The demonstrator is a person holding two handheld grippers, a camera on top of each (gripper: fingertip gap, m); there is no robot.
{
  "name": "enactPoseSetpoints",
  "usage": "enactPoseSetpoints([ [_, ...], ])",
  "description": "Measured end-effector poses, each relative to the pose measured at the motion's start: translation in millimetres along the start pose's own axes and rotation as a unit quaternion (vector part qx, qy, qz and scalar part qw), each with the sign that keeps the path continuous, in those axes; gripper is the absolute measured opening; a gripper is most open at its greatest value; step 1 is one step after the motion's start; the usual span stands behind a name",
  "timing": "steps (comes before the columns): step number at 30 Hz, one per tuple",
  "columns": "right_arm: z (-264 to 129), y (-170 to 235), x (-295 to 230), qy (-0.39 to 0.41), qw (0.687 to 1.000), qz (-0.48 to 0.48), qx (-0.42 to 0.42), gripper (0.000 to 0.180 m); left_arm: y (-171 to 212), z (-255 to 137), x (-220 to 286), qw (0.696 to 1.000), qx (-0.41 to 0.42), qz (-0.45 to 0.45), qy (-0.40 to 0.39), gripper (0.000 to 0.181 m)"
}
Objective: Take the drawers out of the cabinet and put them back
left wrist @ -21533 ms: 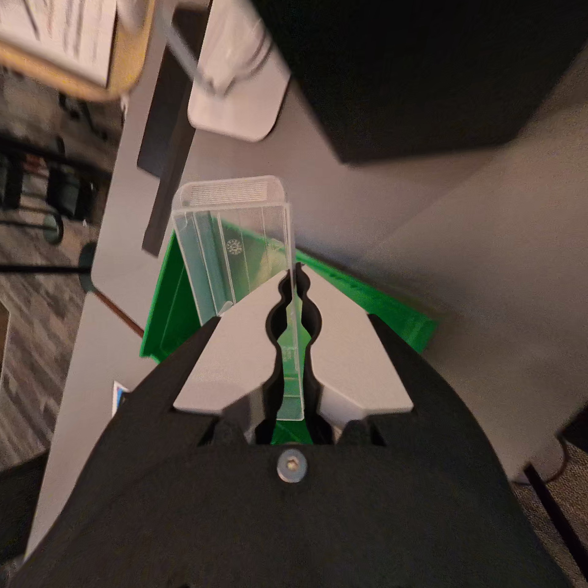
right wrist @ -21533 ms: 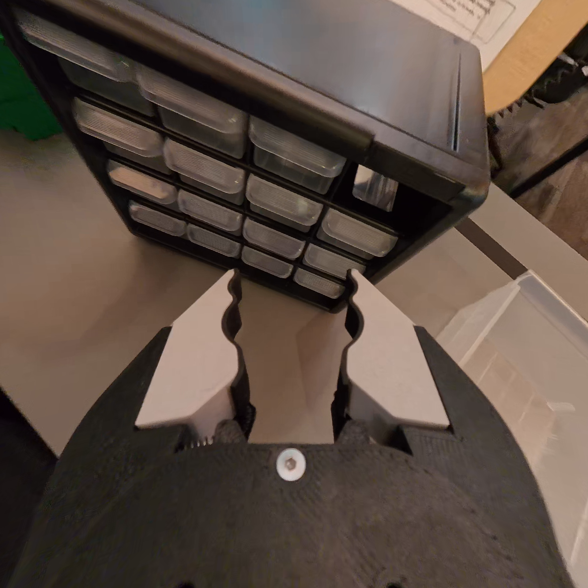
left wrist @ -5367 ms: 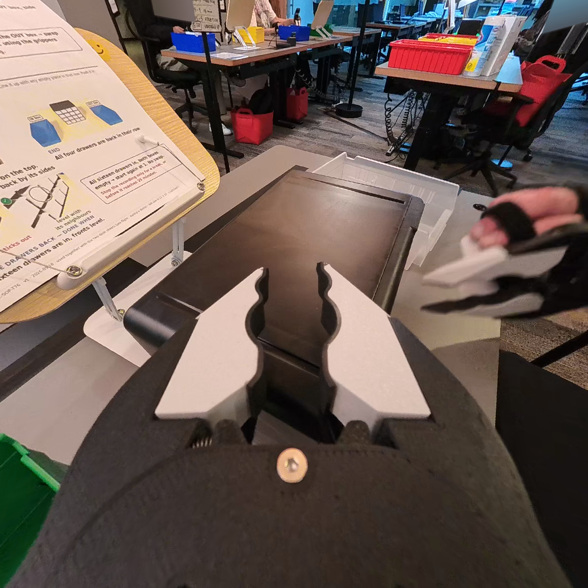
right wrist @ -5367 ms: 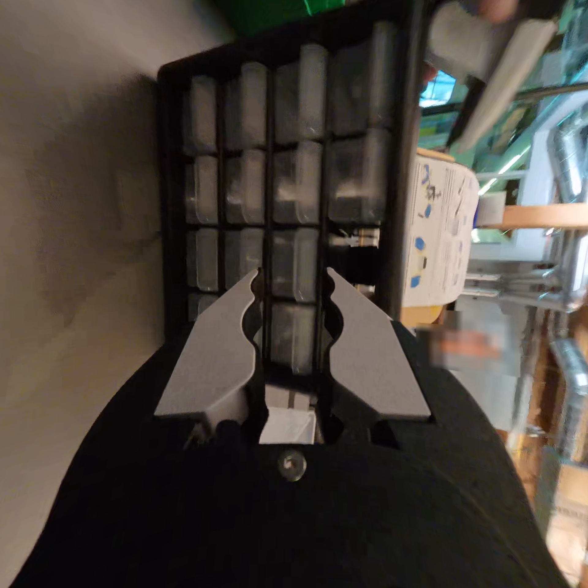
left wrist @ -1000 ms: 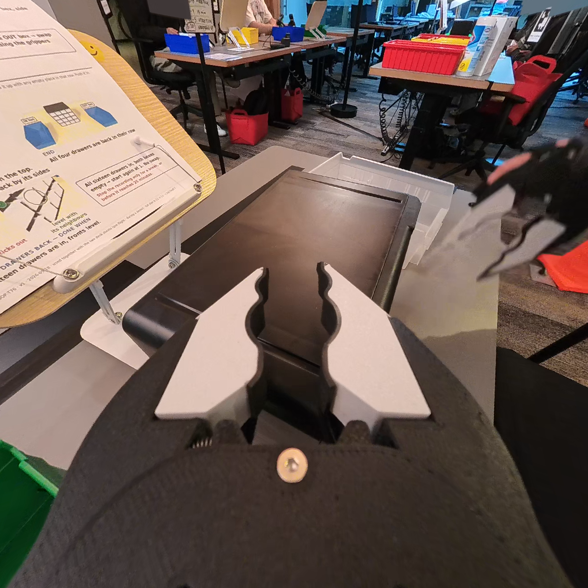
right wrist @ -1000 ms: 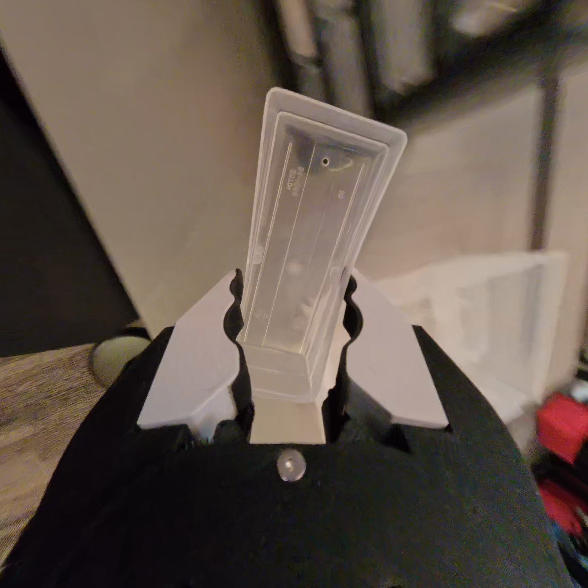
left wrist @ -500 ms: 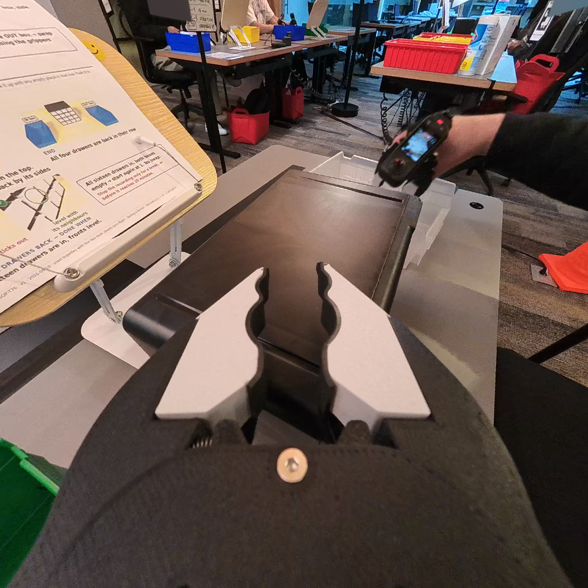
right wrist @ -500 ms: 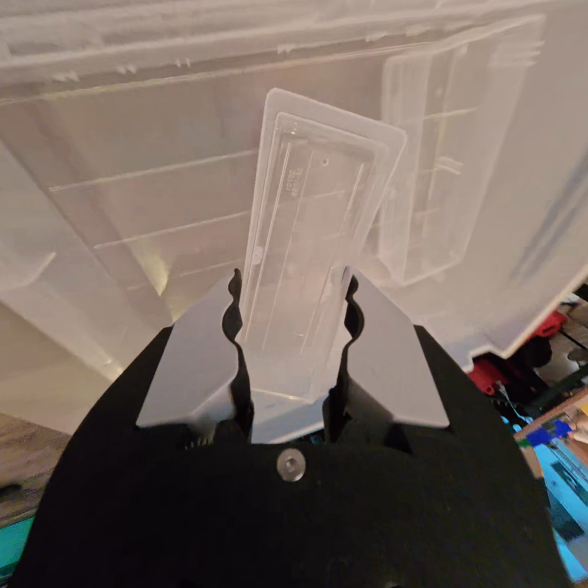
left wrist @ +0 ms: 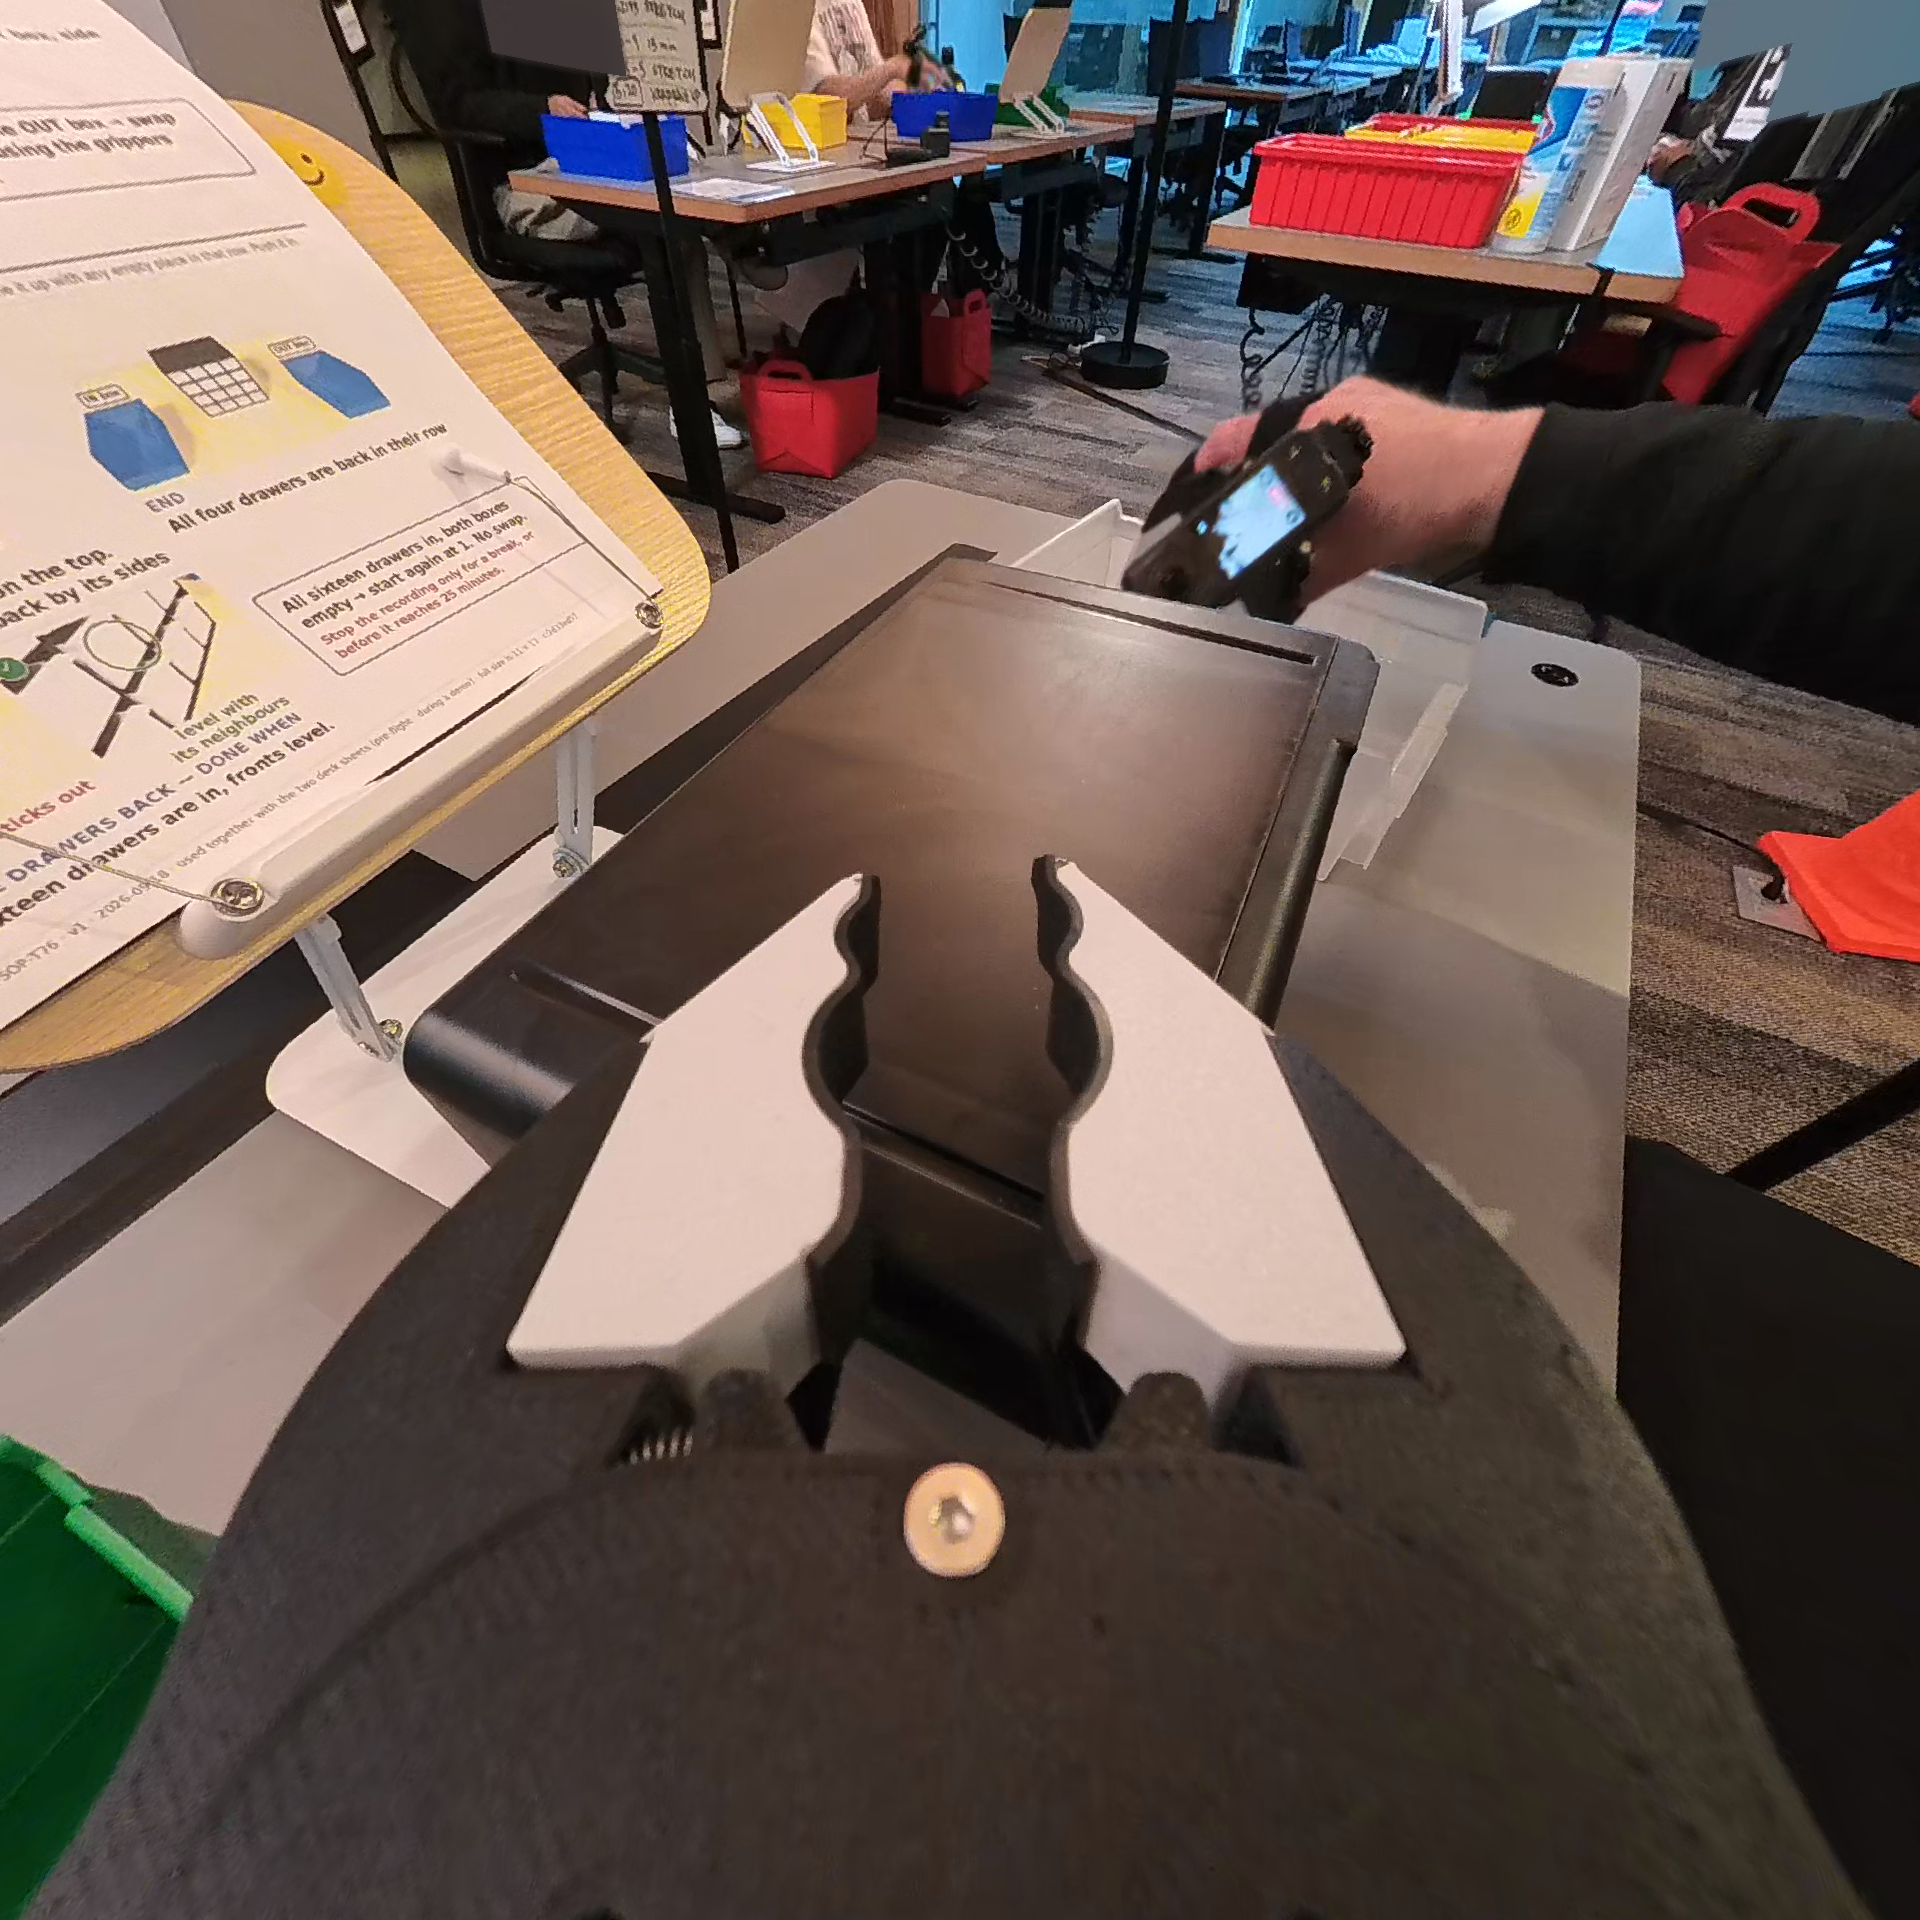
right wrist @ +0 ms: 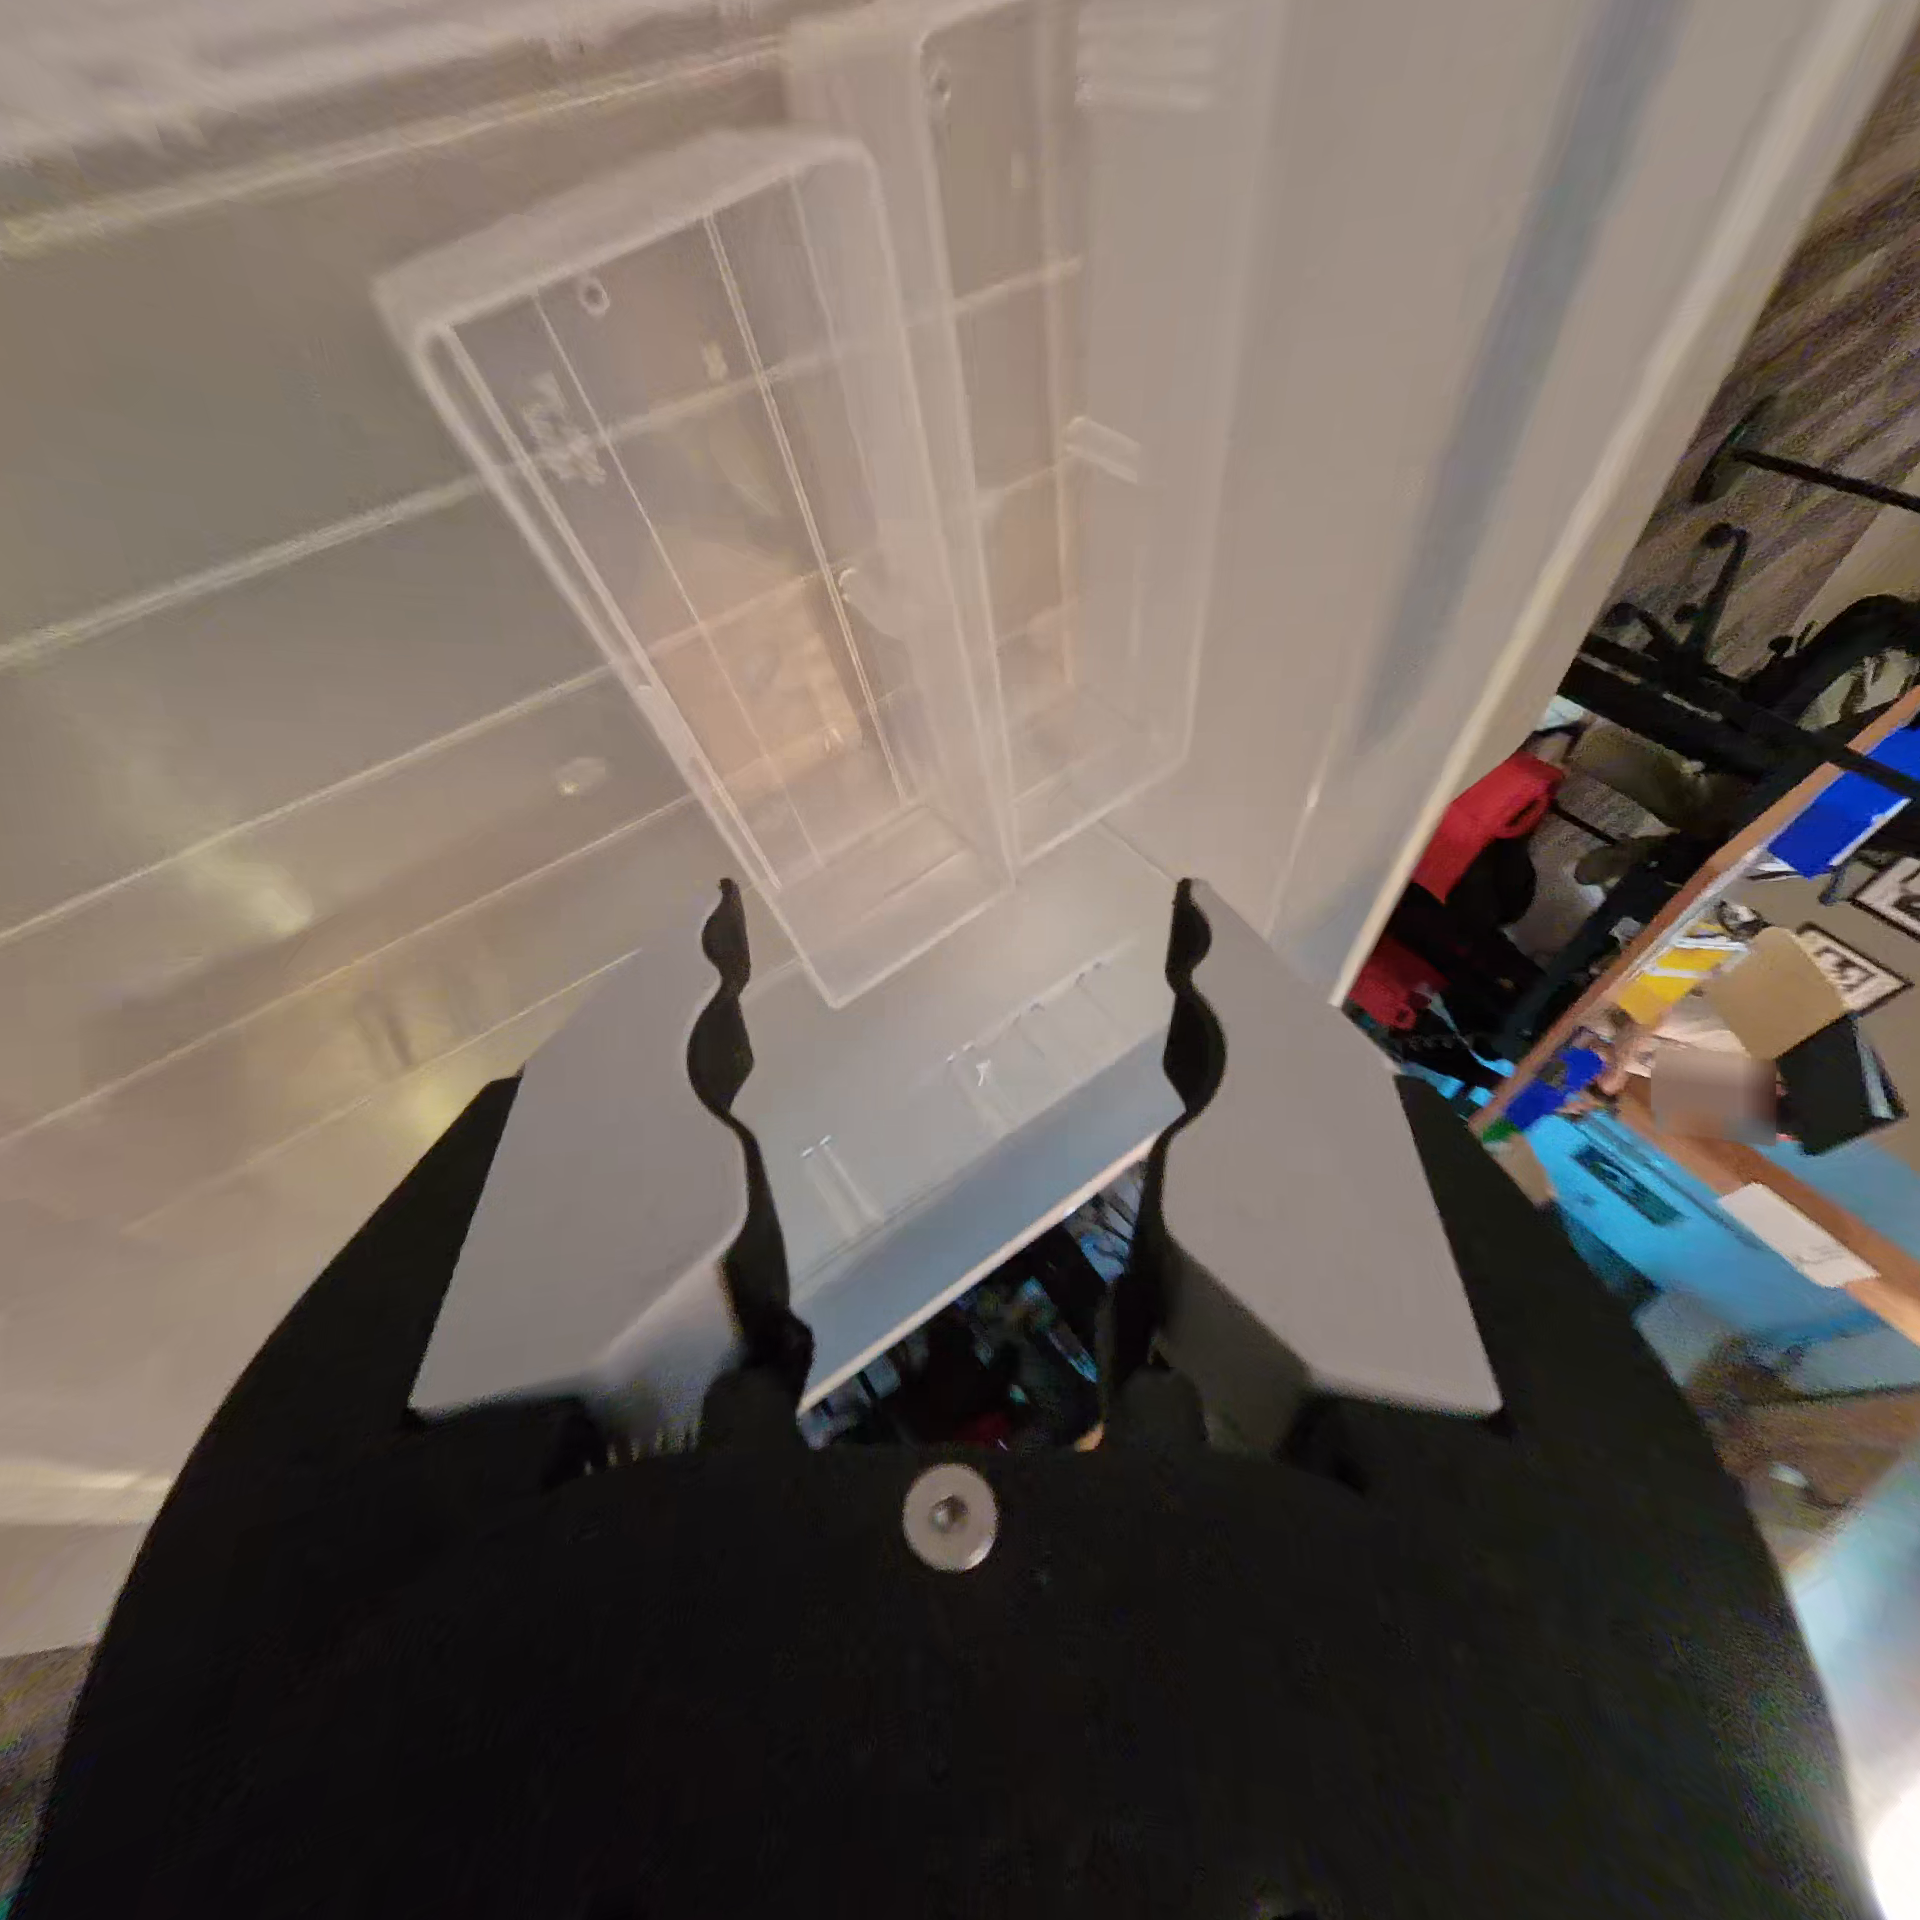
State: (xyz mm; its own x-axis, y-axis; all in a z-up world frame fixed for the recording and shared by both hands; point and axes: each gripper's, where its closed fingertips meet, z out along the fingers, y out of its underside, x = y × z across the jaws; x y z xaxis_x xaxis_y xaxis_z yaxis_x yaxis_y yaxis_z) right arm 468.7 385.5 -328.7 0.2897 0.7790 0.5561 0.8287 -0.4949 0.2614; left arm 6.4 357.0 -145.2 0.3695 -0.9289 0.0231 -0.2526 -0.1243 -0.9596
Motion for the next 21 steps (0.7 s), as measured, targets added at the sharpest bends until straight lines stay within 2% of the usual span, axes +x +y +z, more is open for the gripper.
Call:
enactPoseSetpoints([
  [3,-45.0,-2.0,7.1,0.007,0.996,0.070,0.062,0.071,0.1,0.0,0.1,1.000,0.000,0.000,0.000,0.029],
  [6,-123.3,-23.5,3.9,0.025,0.974,0.115,0.194,0.064,0.1,0.1,0.1,1.000,0.000,0.000,0.001,0.029],
  [9,-221.5,-67.8,-30.4,0.051,0.928,0.084,0.359,0.057,0.0,0.2,-0.1,1.000,-0.001,0.001,0.001,0.029],
  [11,-264.8,-101.1,-72.0,0.064,0.902,0.031,0.426,0.053,0.1,0.3,0.0,1.000,-0.001,0.001,0.000,0.029],
  [14,-279.6,-151.8,-136.5,0.075,0.893,-0.041,0.443,0.048,0.2,0.2,0.1,1.000,-0.002,0.001,-0.002,0.029],
  [16,-279.6,-184.1,-162.6,0.142,0.879,-0.094,0.446,0.037,0.2,0.2,0.1,1.000,-0.002,0.000,-0.004,0.028],
  [18,-274.4,-209.7,-173.7,0.233,0.861,-0.137,0.431,0.036,0.1,0.0,0.2,1.000,-0.001,0.000,-0.004,0.028],
  [21,-257.1,-236.5,-175.1,0.280,0.858,-0.130,0.411,0.042,-0.1,-0.1,-0.1,1.000,0.001,-0.001,-0.003,0.028],
])
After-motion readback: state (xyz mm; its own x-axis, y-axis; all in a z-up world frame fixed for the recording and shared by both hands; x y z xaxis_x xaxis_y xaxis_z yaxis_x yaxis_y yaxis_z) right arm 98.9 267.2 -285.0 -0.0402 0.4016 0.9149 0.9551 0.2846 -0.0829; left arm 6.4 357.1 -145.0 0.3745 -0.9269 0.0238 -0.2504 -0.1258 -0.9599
